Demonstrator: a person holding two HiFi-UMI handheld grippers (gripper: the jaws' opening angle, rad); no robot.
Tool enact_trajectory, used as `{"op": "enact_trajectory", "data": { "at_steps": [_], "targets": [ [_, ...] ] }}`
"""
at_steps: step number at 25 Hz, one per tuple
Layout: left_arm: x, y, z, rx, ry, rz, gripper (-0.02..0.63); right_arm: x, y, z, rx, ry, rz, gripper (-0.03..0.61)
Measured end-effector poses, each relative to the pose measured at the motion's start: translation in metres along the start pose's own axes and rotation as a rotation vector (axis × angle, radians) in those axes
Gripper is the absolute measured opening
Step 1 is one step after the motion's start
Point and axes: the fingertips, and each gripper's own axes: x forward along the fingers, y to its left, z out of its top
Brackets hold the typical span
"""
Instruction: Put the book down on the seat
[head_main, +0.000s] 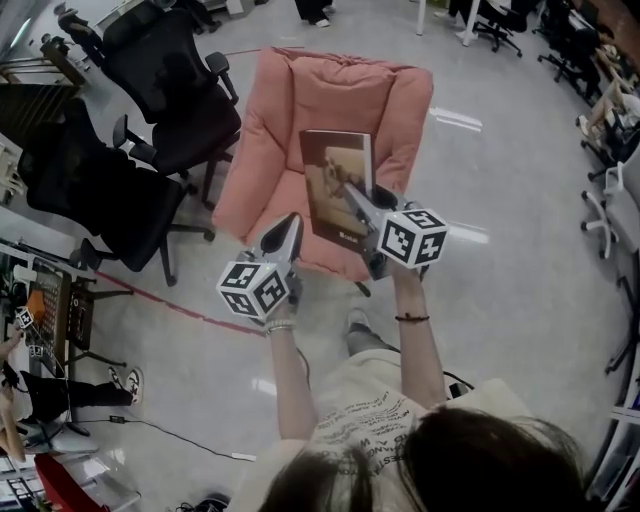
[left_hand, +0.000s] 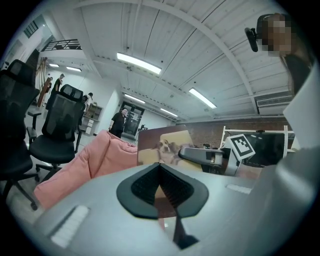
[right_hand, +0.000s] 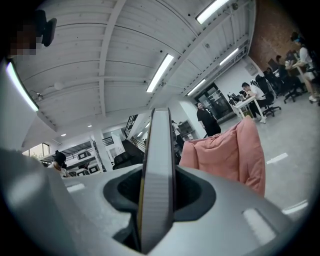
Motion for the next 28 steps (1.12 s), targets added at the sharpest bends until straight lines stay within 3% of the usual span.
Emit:
{"op": "enact_trajectory", "data": {
  "at_steps": [8,18,28],
  "targets": [
    [0.056,0.036,0.008,-0.034,0.052,-0.001,-0.011,0.059,-0.038,0.017,0.021,0.051,-0.011,0.149],
    [0.097,0.084,0.003,-0.066,0.080,0.019,-0.011,0.112,-0.079,0.009,0.055,0.091,-0.026,0.149],
    [0.140,0.128,-0.004,-0.085,0.148,-0.035,-0.011,0.152,-0.110,-0.001,0.088,0.103,-0.091,0.149]
  ]
}}
